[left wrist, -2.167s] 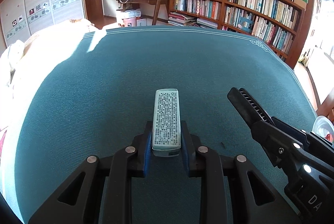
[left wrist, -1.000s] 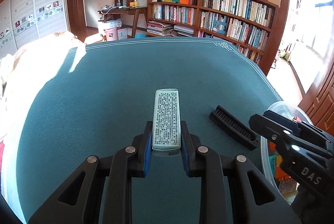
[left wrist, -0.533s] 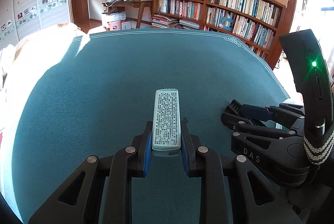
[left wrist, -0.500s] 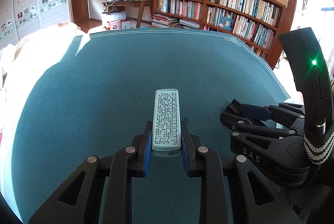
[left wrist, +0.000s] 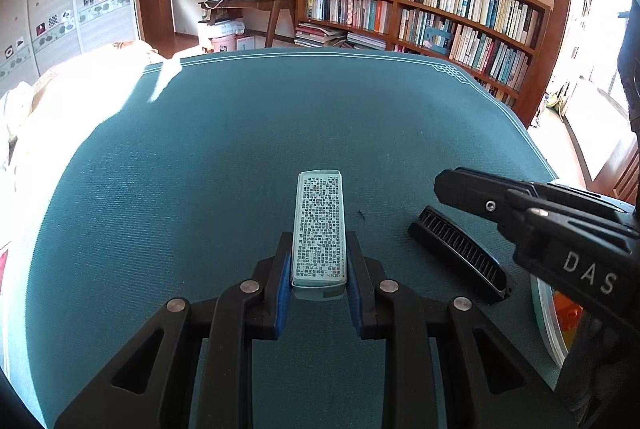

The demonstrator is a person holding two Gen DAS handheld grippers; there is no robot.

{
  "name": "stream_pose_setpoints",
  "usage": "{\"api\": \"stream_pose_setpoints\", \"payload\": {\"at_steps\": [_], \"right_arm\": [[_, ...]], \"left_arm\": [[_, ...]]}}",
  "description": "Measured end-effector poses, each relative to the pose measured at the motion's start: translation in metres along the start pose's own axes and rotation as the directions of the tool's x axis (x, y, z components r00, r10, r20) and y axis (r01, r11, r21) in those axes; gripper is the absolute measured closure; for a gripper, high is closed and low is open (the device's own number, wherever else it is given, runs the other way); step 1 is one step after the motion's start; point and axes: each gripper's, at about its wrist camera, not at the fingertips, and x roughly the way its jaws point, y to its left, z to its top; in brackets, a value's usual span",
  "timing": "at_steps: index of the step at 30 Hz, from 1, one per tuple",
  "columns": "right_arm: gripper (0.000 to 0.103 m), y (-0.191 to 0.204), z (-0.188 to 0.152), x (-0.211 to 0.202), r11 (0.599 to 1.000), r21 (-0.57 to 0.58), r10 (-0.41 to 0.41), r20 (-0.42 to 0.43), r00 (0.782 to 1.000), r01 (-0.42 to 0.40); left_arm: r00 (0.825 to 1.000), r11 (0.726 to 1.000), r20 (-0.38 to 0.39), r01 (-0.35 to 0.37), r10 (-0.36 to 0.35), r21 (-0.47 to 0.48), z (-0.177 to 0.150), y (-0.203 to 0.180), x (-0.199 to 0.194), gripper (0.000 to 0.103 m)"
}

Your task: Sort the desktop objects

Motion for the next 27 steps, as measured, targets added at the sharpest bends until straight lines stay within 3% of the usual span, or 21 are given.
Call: {"api": "stream_pose_setpoints", "payload": {"at_steps": [4,7,9,11,12,16,18,20,22,24,27], "right_arm": [[0.092,-0.009,0.001,0.0,0.999,0.023,-0.046,-0.014,0.999,0.047],[0.089,-0.022,0.009,0.002,0.998,0.043,-0.049,-0.073,0.996,0.053],[0.067,-0.026,0.014,0.004,0.995,0.006,-0.096,-0.112,0.989,0.097],[0.024,-0.025,0.016,0.009,0.99,-0.063,-0.134,-0.152,0.979,0.125],[0.02,-0.023,0.014,0.01,0.987,-0.099,-0.143,-0.167,0.976,0.128],[0.023,-0.015,0.002,0.017,0.973,-0.205,-0.15,-0.237,0.96,0.102],[0.036,-0.006,-0.006,0.023,0.961,-0.264,-0.16,-0.264,0.951,0.088],[0.056,-0.001,-0.013,0.032,0.954,-0.293,-0.157,-0.305,0.94,0.064],[0.062,0.001,-0.02,0.043,0.947,-0.315,-0.176,-0.332,0.927,0.067],[0.072,0.002,-0.02,0.043,0.95,-0.307,-0.162,-0.321,0.933,0.06],[0.073,-0.002,-0.019,0.042,0.965,-0.258,-0.124,-0.307,0.944,0.043]], "left_arm": [[1.0,1.0,-0.002,0.003,-0.003,-0.005,-0.002,0.003,-0.001,0.077],[1.0,1.0,-0.006,0.005,-0.005,-0.011,-0.001,0.003,0.001,0.077],[1.0,1.0,-0.009,0.009,-0.009,-0.015,-0.001,0.004,0.002,0.077],[1.0,1.0,-0.01,0.015,-0.015,-0.016,-0.002,0.004,0.003,0.077],[1.0,1.0,-0.012,0.019,-0.019,-0.013,-0.003,0.004,0.003,0.077],[0.999,1.0,-0.019,0.029,-0.029,-0.006,-0.004,0.001,0.005,0.077],[0.999,1.0,-0.02,0.026,-0.026,-0.006,-0.004,0.0,0.006,0.077],[1.0,1.0,-0.019,0.022,-0.022,-0.009,-0.004,0.001,0.006,0.077],[1.0,1.0,-0.016,0.018,-0.018,-0.012,-0.003,0.002,0.005,0.077],[1.0,1.0,-0.014,0.013,-0.013,-0.012,-0.002,0.004,0.004,0.077],[1.0,1.0,-0.011,0.012,-0.012,-0.011,-0.002,0.003,0.002,0.077]]}}
